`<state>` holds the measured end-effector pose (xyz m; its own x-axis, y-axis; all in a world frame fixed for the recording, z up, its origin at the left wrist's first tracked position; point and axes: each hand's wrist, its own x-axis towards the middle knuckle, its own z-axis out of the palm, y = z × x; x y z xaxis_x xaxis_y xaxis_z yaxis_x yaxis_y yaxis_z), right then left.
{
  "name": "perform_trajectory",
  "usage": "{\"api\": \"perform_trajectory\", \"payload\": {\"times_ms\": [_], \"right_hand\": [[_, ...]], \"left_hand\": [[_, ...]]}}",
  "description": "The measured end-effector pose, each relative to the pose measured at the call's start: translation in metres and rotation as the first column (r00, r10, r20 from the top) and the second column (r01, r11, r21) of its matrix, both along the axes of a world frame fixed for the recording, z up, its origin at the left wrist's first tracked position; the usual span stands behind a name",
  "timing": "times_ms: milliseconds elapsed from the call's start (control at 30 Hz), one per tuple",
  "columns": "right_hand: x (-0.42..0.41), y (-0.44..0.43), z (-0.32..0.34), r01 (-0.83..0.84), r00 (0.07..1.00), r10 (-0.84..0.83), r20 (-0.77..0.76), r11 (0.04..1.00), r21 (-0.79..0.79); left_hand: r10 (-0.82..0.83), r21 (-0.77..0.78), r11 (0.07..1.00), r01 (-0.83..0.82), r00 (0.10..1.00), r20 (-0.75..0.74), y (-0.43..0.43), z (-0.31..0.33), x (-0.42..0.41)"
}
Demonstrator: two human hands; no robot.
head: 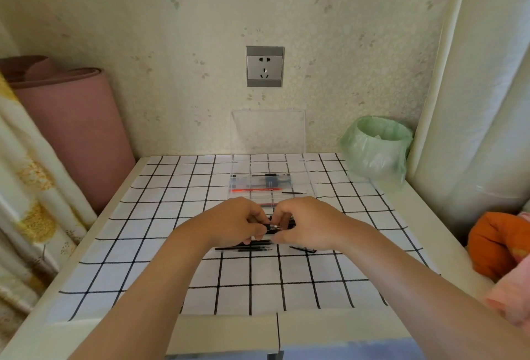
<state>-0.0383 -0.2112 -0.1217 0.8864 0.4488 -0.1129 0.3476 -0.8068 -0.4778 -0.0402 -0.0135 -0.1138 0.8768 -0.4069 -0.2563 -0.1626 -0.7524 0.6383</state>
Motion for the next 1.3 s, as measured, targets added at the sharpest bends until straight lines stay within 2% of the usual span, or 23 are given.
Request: {"api": "perform_trajectory", "payload": {"times_ms": [100, 300, 433, 633, 767, 1033, 1300], "right_hand": [[0.000, 0.001, 0.003, -0.005, 0.997, 0.005, 0.082, 1.000, -0.008], [-0.003, 0.001, 0.007, -0.021, 0.999, 0.022, 0.027, 0.999, -0.042], [-0.001, 0.002, 0.006, 0.006, 0.990, -0.004, 0.139, 1.000, -0.018], [0.001, 0.002, 0.004, -0.023, 0.995, 0.028, 0.096, 0.999, -0.045], [0.000, 0.002, 0.005, 0.002, 0.991, 0.005, 0.135, 0.999, -0.052], [0.000, 0.000, 0.010, 0.014, 0.997, -0.008, 0.072, 0.995, -0.096], [0.000, -0.014, 0.012, 0.011, 0.997, -0.044, -0.068, 0.910, -0.415]], "left_hand": [[0.000, 0.010, 1.000, 0.000, 1.000, 0.023, -0.001, 0.000, 0.000], [0.003, 0.008, 1.000, -0.003, 1.000, 0.031, 0.001, 0.001, 0.001], [0.012, -0.007, 1.000, -0.011, 0.999, 0.041, 0.000, 0.001, 0.001], [0.016, -0.001, 1.000, -0.016, 0.998, 0.060, -0.001, 0.000, 0.001], [0.010, -0.020, 1.000, -0.009, 0.997, 0.075, -0.001, 0.000, 0.001], [0.000, 0.019, 1.000, -0.003, 0.992, 0.128, -0.001, -0.002, 0.002], [-0.006, 0.087, 0.996, 0.000, 0.998, 0.066, 0.003, -0.006, 0.005]]}}
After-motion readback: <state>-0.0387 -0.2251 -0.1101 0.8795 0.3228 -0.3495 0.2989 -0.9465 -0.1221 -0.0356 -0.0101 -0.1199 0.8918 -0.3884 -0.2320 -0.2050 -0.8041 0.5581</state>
